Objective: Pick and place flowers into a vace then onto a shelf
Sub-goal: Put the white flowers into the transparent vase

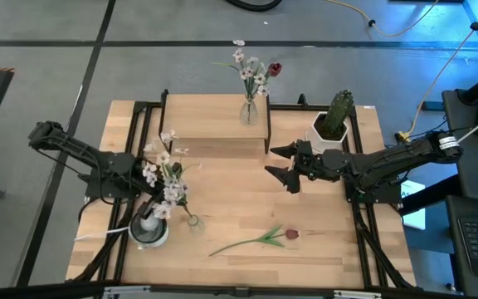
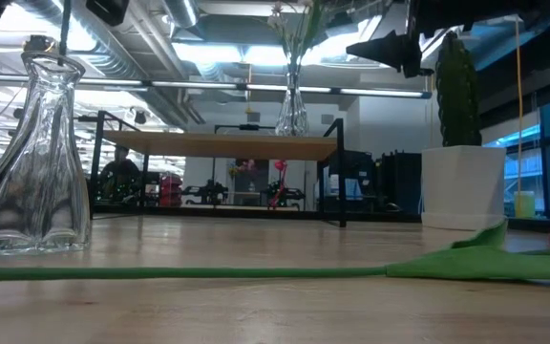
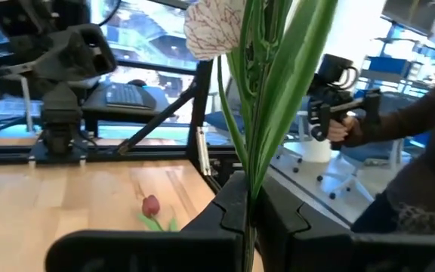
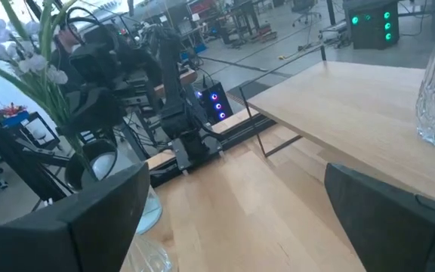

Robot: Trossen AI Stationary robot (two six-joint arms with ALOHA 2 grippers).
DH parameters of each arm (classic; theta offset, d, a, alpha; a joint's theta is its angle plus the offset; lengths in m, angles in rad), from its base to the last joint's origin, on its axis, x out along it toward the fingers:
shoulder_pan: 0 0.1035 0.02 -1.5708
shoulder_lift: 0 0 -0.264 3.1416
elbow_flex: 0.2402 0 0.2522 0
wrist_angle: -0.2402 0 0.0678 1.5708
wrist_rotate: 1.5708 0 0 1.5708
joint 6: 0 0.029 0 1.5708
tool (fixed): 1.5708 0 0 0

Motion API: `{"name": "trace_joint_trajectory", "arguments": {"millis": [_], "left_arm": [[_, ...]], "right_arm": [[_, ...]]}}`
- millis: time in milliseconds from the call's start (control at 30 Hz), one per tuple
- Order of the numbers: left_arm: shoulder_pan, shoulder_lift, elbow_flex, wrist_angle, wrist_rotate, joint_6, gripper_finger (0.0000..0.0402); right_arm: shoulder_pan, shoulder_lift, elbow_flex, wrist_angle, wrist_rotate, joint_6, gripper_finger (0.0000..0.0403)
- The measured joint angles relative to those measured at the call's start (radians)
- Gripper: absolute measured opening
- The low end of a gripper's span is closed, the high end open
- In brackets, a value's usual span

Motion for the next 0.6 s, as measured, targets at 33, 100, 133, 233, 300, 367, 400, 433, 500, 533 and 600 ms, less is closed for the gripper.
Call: {"name": "trace_joint_trajectory", "arguments": {"millis": [33, 100, 133, 233, 300, 367, 400, 433, 500, 533, 600], "left_arm": [[0.008, 0.0, 0.0, 0.0, 0.024, 0.0, 0.0006], [0.024, 0.003, 0.0, 0.0, 0.061, 0.001, 0.0006], [0.032, 0.006, 0.0, -0.001, 0.074, 0.002, 0.0006], [0.055, 0.023, 0.0, -0.001, 0.094, 0.003, 0.0006], [0.067, 0.042, 0.0, 0.0, 0.095, 0.003, 0.0006], [0.076, 0.064, 0.0, -0.001, 0.111, 0.003, 0.0006], [0.079, 0.074, 0.0, -0.001, 0.123, 0.004, 0.0006], [0.082, 0.085, 0.0, -0.001, 0.134, 0.004, 0.0006], [0.088, 0.105, 0.0, 0.006, 0.15, 0.004, 0.0006], [0.088, 0.112, 0.0, 0.008, 0.153, 0.004, 0.0006], [0.088, 0.123, 0.0, 0.008, 0.154, 0.016, 0.0007]], "right_arm": [[0.0, 0.0, 0.0, 0.0, 0.0, 0.002, 0.0399], [0.0, 0.0, 0.0, 0.005, 0.0, 0.003, 0.0399], [0.0, 0.0, 0.0, 0.007, 0.0, 0.003, 0.0399], [0.0, 0.0, 0.0, 0.006, 0.0, 0.006, 0.0399], [0.0, 0.0, 0.0, 0.007, 0.0, 0.021, 0.0399], [0.0, 0.0, 0.0, 0.006, 0.0, 0.023, 0.0399], [0.0, 0.0, 0.0, 0.007, 0.0, 0.023, 0.0399], [0.0, 0.0, 0.0, 0.006, 0.0, 0.023, 0.0399], [0.0, 0.0, 0.0, 0.006, 0.0, 0.026, 0.0399], [0.0, 0.0, 0.0, 0.006, 0.0, 0.026, 0.0399], [0.0, 0.0, 0.0, 0.006, 0.0, 0.026, 0.0399]]}}
